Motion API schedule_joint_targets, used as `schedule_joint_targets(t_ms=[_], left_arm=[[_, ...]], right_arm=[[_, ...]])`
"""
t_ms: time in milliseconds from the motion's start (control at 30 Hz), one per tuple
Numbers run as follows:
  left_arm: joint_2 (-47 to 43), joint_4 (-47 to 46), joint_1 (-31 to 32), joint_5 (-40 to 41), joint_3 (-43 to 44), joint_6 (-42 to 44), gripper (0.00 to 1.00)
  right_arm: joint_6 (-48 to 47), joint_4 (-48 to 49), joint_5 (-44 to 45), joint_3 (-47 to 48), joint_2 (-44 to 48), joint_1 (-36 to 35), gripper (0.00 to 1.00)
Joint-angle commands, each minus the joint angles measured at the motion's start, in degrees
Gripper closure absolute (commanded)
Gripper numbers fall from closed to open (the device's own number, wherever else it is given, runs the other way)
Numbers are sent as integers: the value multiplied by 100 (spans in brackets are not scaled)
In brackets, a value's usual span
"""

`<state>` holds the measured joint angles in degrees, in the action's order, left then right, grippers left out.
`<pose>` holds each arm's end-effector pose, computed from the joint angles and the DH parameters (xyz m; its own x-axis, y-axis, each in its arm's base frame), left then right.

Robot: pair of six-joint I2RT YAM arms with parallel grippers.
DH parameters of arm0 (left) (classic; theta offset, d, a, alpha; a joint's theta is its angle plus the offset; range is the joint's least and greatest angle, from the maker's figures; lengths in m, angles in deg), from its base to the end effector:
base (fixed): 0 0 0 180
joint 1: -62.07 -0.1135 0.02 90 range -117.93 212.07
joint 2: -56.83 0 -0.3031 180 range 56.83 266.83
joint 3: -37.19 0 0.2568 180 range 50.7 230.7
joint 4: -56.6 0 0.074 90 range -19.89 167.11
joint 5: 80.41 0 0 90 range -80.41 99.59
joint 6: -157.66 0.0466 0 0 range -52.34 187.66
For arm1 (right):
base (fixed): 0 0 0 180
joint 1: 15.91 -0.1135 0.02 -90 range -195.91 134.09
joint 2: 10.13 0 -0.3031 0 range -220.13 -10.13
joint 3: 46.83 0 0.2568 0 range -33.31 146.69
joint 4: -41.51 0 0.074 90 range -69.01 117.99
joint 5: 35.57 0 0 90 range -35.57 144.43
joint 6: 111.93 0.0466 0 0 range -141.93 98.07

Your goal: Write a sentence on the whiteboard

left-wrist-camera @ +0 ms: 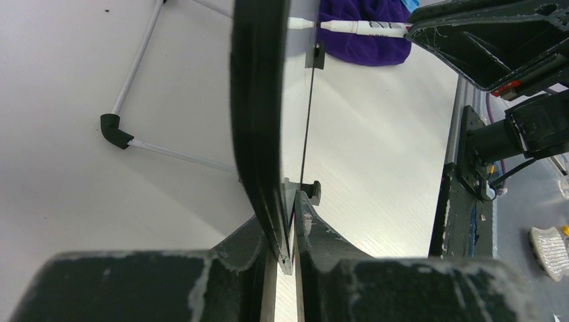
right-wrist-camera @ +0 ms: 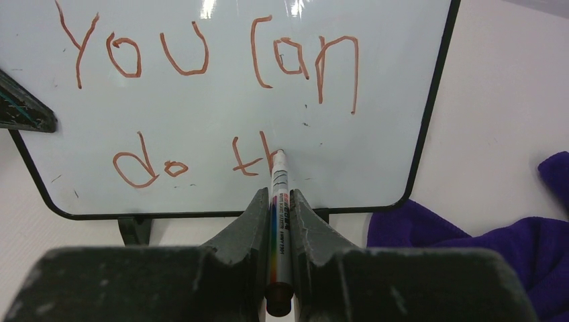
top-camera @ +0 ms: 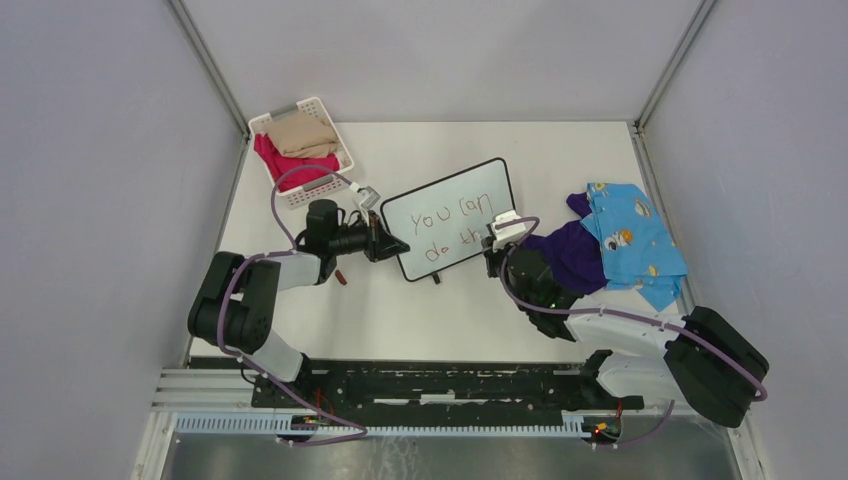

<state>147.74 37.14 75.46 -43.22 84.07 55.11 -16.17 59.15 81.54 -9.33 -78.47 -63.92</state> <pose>0.2855 -0.1061 0.1956 -0.5784 0.0027 -0.8157 0.7367 0.4311 -0.5209 0.1770 0.1650 0.2372 -0.1886 -0.0760 -0.9791 -0.3476 0.9376 -0.0058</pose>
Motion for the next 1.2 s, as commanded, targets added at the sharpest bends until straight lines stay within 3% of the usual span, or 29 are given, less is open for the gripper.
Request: schedule_joint_targets(t_ms=[0, 733, 1167], left_arm=[[120, 572, 94, 478, -32, 600, 98], [129, 581, 98, 501, -21, 599, 98], [145, 581, 103, 516, -10, 592, 98]], right_arm=[[-44, 121, 185, 147, 16, 105, 100], [171, -129, 84, -193, 124, 107, 100], [74, -113, 143, -136, 653, 110, 100]])
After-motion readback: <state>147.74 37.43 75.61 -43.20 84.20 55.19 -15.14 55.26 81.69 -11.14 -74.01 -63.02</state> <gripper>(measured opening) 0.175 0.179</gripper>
